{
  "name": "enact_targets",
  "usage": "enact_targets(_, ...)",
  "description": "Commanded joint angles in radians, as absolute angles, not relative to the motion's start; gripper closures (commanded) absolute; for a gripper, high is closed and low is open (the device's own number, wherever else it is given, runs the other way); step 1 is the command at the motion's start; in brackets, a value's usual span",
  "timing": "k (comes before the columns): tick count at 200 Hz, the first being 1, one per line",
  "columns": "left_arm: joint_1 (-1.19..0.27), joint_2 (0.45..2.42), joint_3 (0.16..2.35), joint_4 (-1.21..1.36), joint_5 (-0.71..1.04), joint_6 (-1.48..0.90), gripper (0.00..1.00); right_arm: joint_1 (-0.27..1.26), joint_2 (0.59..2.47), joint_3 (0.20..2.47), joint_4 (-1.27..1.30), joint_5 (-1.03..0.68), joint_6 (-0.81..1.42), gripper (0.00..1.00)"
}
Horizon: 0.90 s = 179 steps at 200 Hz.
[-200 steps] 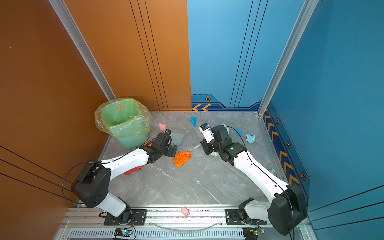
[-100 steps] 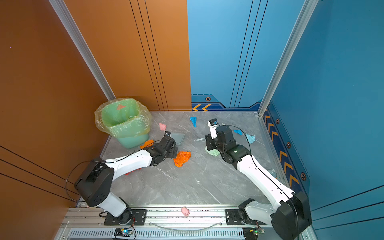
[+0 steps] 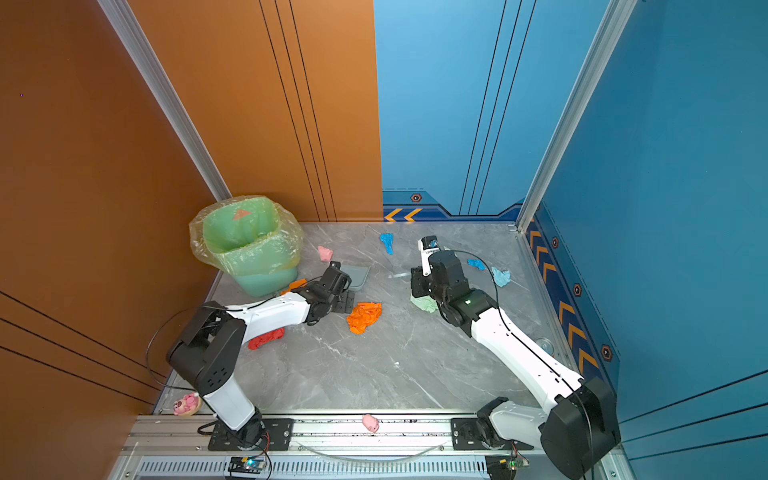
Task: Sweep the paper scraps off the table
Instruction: 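Move the left gripper over the pale blue dustpan handle and close on it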
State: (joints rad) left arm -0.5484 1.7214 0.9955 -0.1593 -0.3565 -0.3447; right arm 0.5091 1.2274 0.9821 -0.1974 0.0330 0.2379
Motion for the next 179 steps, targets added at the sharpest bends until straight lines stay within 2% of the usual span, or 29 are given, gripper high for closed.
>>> enact_targets(1, -0.507, 1.739, 1.024, -0.115, -0.253, -0.337, 0.02, 0.517, 1.243, 0.979, -0.172, 0.095, 0.258, 1.00)
enact_targets(65, -0.492, 1.812, 1.107, -0.134, -0.166, -0.321, 0.02, 0.525, 1.325, 1.054, -0.190, 0.119, 0.229, 1.00)
enact_targets(179, -0.536, 1.865, 1.158, -0.181, -0.203, -0.324, 0.01, 0.529, 1.298, 1.023, -0.198, 0.133, 0.206, 1.00)
